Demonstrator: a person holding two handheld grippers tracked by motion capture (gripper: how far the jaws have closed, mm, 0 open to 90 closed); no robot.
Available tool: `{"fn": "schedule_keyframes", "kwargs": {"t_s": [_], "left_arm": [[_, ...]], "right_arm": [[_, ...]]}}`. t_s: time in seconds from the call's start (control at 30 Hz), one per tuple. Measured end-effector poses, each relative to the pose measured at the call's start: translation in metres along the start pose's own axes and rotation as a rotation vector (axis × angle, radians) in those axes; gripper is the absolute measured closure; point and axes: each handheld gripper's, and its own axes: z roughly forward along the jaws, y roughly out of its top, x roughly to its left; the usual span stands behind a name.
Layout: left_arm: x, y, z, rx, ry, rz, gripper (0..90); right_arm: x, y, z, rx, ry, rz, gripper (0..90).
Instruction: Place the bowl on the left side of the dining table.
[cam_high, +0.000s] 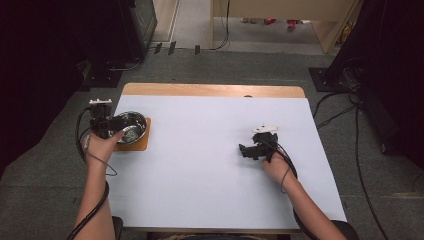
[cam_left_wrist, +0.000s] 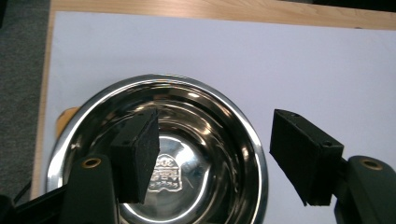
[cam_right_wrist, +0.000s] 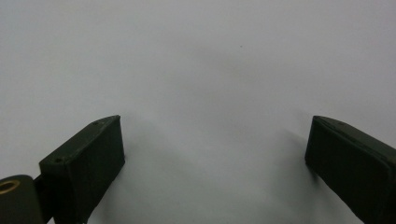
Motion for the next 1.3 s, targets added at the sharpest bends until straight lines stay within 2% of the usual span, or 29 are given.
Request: {"fn": "schedule_keyframes", "kwargs": {"t_s": [0.13, 0.33, 0.47, 0.67, 0.93, 1.0, 1.2, 1.3], "left_arm": [[-0.012, 0.001, 0.005, 0.001, -0.016, 0.032, 33.1], [-0.028, 0.001, 0.011, 0.002, -0.066, 0.059, 32.7], [-0.04, 0.0, 0.016, 0.008, -0.083, 0.096, 32.6], [-0.055, -0.002, 0.025, 0.021, -0.114, 0.123, 29.9], [-0.07, -0.006, 0.035, 0.043, -0.151, 0.158, 29.1], [-0.074, -0.007, 0.038, 0.048, -0.15, 0.154, 28.9], [-0.083, -0.012, 0.047, 0.061, -0.19, 0.194, 27.8], [-0.086, -0.014, 0.051, 0.064, -0.193, 0.203, 27.5]], "right_arm": [[0.0, 0.0, 0.0, 0.0, 0.0, 0.0, 4.4], [0.0, 0.0, 0.0, 0.0, 0.0, -0.001, 4.4], [0.0, 0.0, 0.0, 0.0, 0.0, 0.0, 4.4], [0.0, 0.0, 0.0, 0.001, 0.0, 0.0, 4.4], [0.0, 0.0, 0.0, 0.0, 0.0, 0.0, 4.4], [0.0, 0.0, 0.0, 0.0, 0.0, 0.0, 4.4], [0.0, 0.0, 0.0, 0.0, 0.0, 0.0, 4.4], [0.0, 0.0, 0.0, 0.0, 0.0, 0.0, 4.4]]}}
